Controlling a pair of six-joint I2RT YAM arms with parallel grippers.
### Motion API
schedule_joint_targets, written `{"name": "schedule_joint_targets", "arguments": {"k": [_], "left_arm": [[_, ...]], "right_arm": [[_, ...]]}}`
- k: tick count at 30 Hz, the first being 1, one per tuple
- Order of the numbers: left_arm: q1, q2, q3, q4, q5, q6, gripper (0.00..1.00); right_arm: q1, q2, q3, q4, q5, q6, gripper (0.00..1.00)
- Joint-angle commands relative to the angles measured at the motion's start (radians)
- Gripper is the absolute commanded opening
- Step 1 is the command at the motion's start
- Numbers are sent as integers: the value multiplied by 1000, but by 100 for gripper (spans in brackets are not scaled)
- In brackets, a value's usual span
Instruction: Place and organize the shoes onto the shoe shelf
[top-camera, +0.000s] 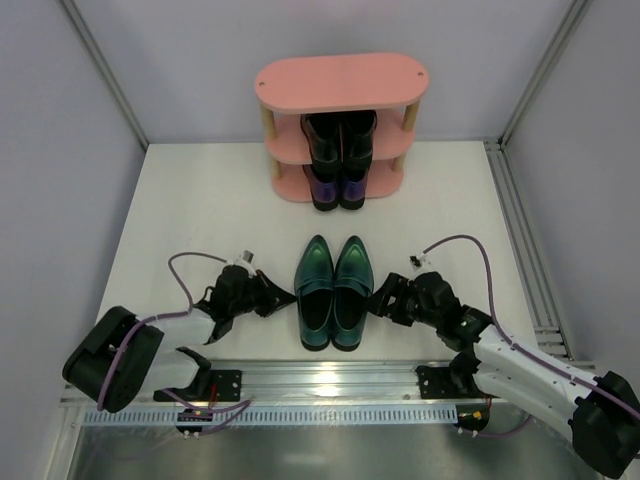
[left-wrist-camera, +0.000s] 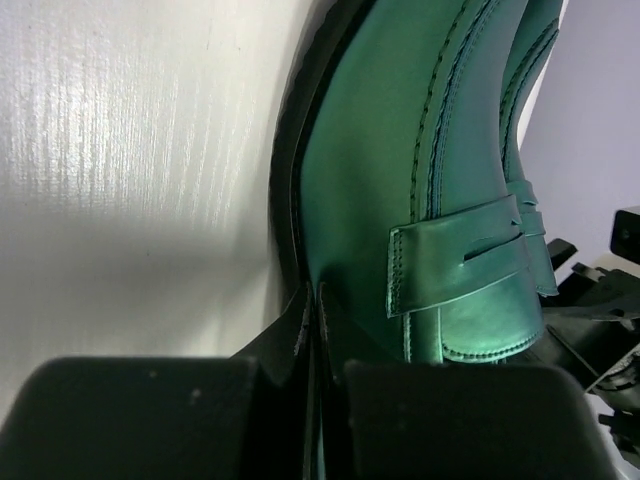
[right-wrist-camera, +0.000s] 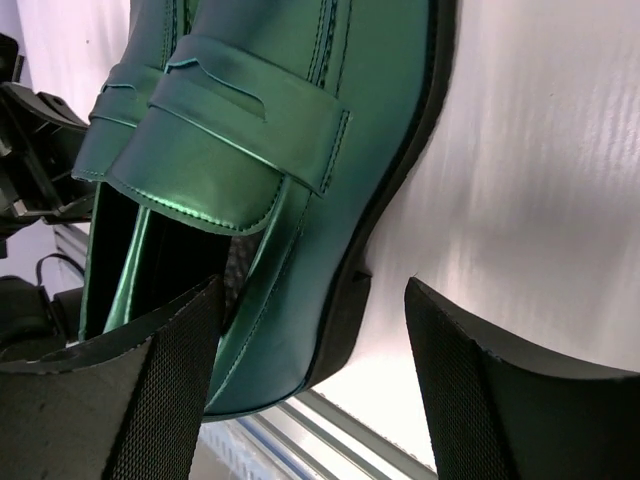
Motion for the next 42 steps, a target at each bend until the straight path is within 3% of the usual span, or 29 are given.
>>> {"name": "schedule_joint_targets", "arguments": {"k": [1, 9, 15, 20, 27, 33, 42], "left_arm": [[-5, 32, -19, 146, 142, -50, 0], [19, -33, -45, 87, 98, -84, 1], [22, -202, -22, -144, 6, -56, 1], [21, -294, 7, -285, -53, -29, 0], [21, -265, 9, -273, -50, -27, 0], [22, -302, 4, -301, -62, -23, 0], [22, -317, -1, -313, -73, -24, 0]], "right_arm": [[-2, 6, -31, 151, -61, 71, 73], [-10, -46, -47, 147, -48, 108, 73], [-9, -77, 164, -126, -2, -39, 73], [27, 78, 394, -313, 1, -238, 71], [290, 426, 659, -467, 247, -292, 70], [315, 577, 703, -478, 273, -259, 70], [346, 738, 723, -395, 236, -255, 58]]}}
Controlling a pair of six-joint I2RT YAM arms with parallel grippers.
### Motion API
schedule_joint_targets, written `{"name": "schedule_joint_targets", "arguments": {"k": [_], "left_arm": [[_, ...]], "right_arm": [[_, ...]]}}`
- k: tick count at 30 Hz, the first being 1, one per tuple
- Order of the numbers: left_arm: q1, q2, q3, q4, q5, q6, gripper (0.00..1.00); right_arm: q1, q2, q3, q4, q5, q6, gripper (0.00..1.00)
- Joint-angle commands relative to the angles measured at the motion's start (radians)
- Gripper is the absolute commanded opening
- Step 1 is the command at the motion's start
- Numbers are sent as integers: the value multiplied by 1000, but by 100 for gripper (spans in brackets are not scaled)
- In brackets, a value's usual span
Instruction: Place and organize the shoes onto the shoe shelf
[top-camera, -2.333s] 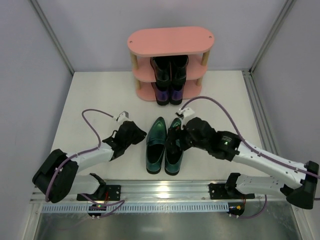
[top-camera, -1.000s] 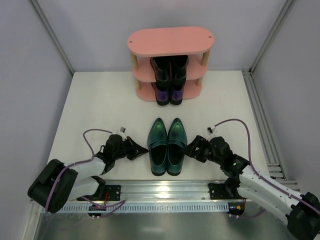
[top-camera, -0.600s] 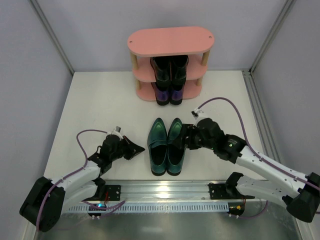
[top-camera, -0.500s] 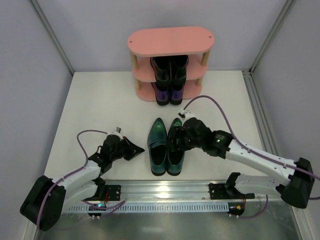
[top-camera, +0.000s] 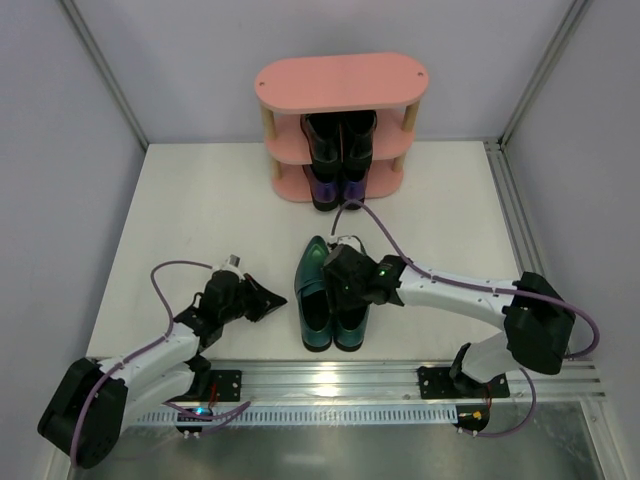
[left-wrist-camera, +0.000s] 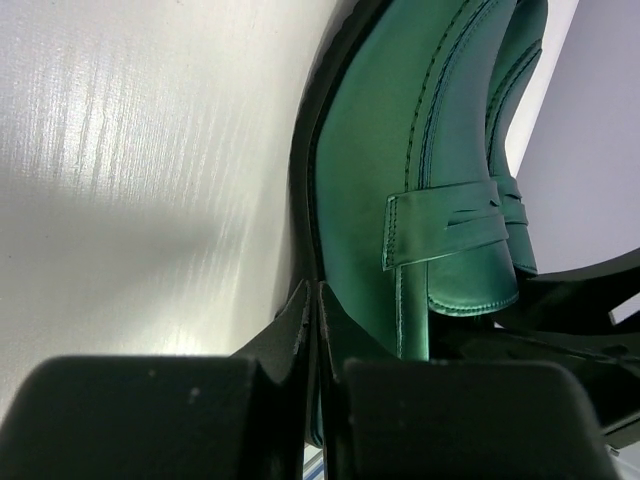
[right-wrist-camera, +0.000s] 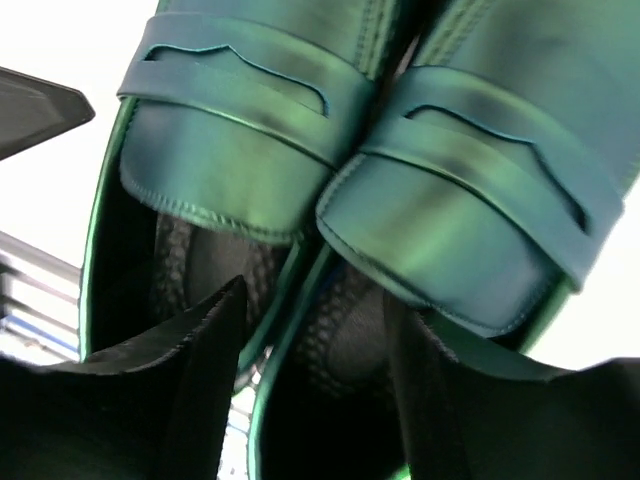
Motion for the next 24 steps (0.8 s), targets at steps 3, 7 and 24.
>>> {"name": "schedule_joint_targets", "arguments": {"k": [3, 7, 24], "left_arm": [[5, 4, 15, 6, -3, 6, 0], [5, -4, 12, 1, -4, 6, 0], [10, -73, 36, -59, -13, 24, 0]], "right_arm": [[16, 115, 63, 15, 20, -23, 43], [14, 164, 89, -8, 24, -38, 9], [14, -144, 751, -376, 315, -331, 4]]}}
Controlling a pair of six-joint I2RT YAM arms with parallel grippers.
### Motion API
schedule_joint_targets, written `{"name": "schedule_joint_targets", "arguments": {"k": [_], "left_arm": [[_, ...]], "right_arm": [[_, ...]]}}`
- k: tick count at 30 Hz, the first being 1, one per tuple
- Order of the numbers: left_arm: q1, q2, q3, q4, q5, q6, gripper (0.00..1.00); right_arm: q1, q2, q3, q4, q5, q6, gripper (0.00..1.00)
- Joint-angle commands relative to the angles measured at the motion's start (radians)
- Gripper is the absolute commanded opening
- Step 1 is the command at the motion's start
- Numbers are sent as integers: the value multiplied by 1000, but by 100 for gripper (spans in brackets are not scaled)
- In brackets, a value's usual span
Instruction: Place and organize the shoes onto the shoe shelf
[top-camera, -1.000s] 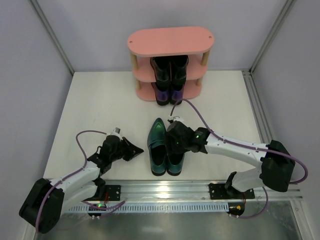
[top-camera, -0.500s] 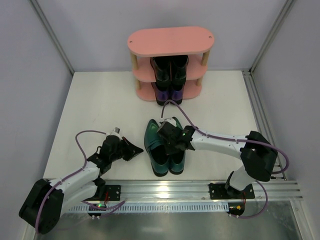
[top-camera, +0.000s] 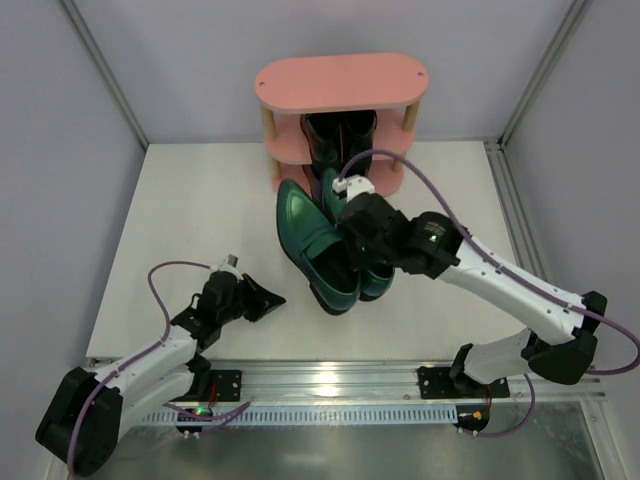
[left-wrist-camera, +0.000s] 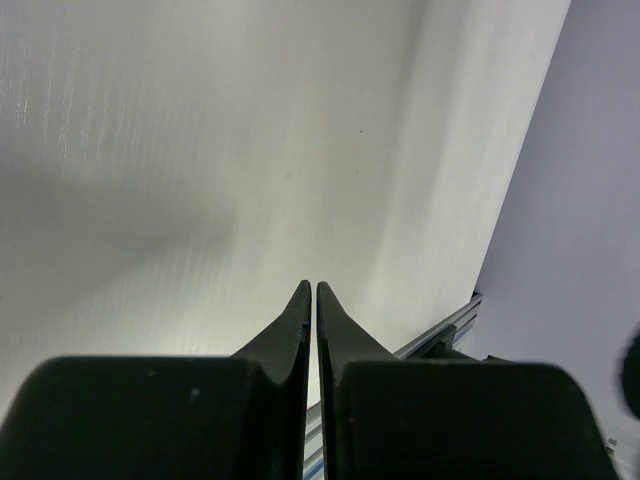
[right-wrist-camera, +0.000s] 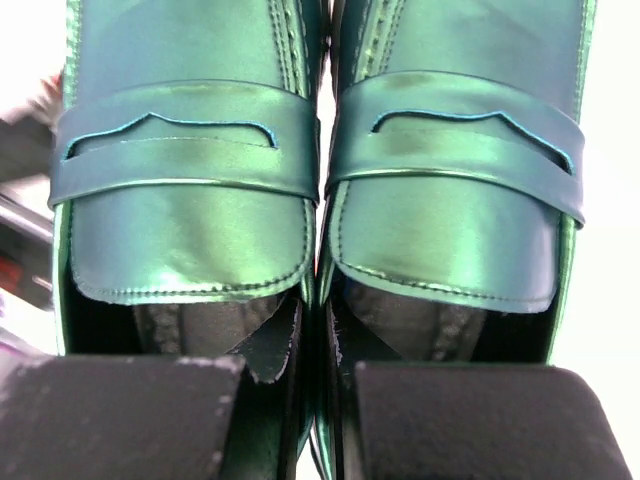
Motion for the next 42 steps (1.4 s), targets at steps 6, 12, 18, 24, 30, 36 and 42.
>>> {"name": "schedule_joint_targets", "arguments": {"k": [6, 12, 18, 24, 30, 36, 42], "left_arm": [[14, -61, 54, -72, -6, 33, 0], [22, -102, 72, -97, -6, 39, 1], [27, -102, 89, -97, 2, 36, 0], [30, -122, 108, -127, 10, 34, 1], [31, -150, 102, -149, 5, 33, 0], [33, -144, 109, -146, 13, 31, 0], [36, -157, 109, -160, 14, 33, 0]], "right_arm": [[-3, 91, 634, 130, 321, -277, 4], [-52, 216, 782, 453, 463, -556, 4], [-167, 378, 866, 712, 440, -682, 4], [-274, 566, 1118, 802, 353, -693, 4], [-310, 563, 1106, 873, 334, -674, 4], [-316, 561, 1098, 893, 357, -683, 4], [-343, 581, 1104, 898, 365, -668, 4]]}}
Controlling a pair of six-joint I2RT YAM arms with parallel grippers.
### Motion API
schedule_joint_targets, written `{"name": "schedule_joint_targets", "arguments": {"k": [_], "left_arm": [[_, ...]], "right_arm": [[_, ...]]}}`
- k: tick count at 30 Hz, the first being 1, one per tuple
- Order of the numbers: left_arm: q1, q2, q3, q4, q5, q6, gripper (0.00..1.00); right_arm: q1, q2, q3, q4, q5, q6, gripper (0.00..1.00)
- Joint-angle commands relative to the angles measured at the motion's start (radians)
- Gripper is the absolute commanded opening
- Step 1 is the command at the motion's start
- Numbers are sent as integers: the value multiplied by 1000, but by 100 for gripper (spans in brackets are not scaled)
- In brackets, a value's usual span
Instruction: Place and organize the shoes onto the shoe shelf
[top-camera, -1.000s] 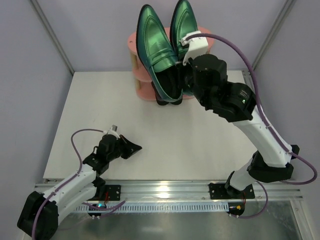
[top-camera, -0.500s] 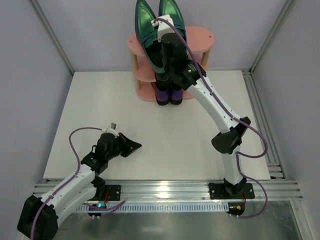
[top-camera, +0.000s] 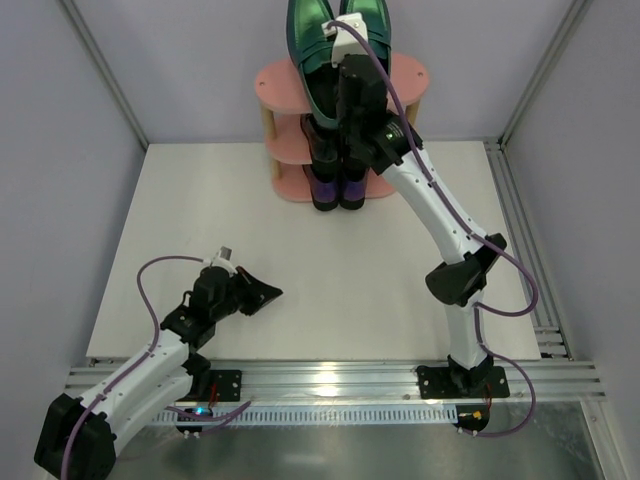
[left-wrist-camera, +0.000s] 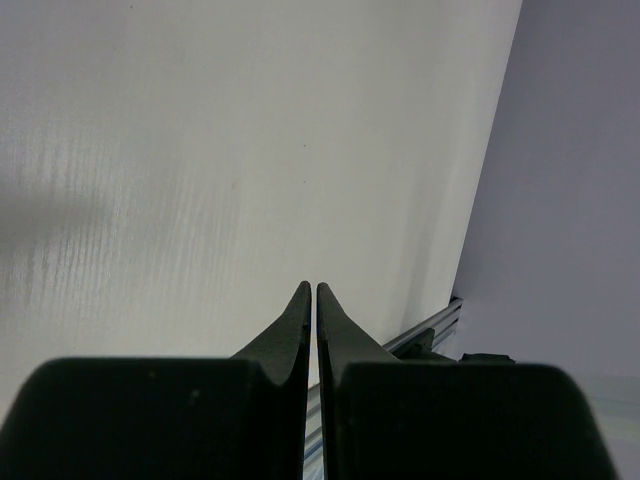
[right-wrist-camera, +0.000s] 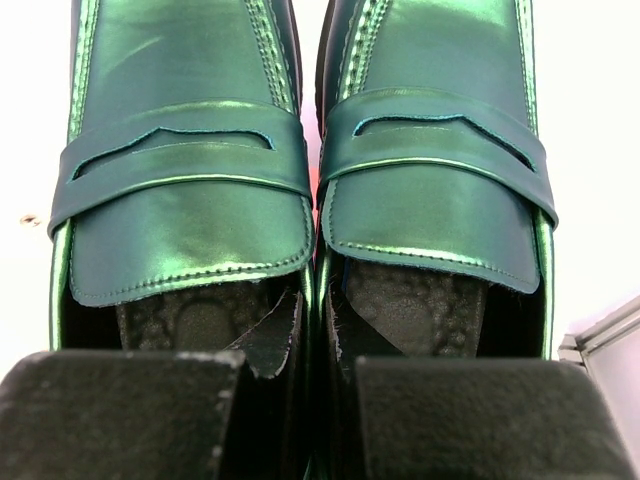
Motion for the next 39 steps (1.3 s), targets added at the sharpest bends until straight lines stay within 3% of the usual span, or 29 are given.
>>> {"name": "schedule_joint_targets", "arguments": {"k": [1, 12, 25, 28, 29, 32, 35, 39], "left_arm": [[14, -20, 36, -11, 14, 8, 0], [38, -63, 42, -74, 19, 25, 0], [57, -72, 44, -76, 28, 26, 0], [58, -76, 42, -74, 27, 23, 1], [60, -76, 39, -74, 27, 23, 1], [61, -89, 41, -77, 27, 20, 0], [66, -98, 39, -86, 25, 20, 1], [69, -103, 41, -88, 25, 17, 0]], "right_arm": [[-20, -102, 100, 273, 17, 13, 4], [-82, -65, 92, 227, -53, 176, 4], [-85, -62, 81, 189, -119, 240, 4], [-85, -60, 84, 189, -134, 248, 20], [-86, -62, 84, 187, -144, 251, 31], [-85, -69, 87, 190, -153, 260, 44], [-86, -79, 87, 195, -158, 260, 52], [-85, -97, 86, 204, -164, 257, 53]]}}
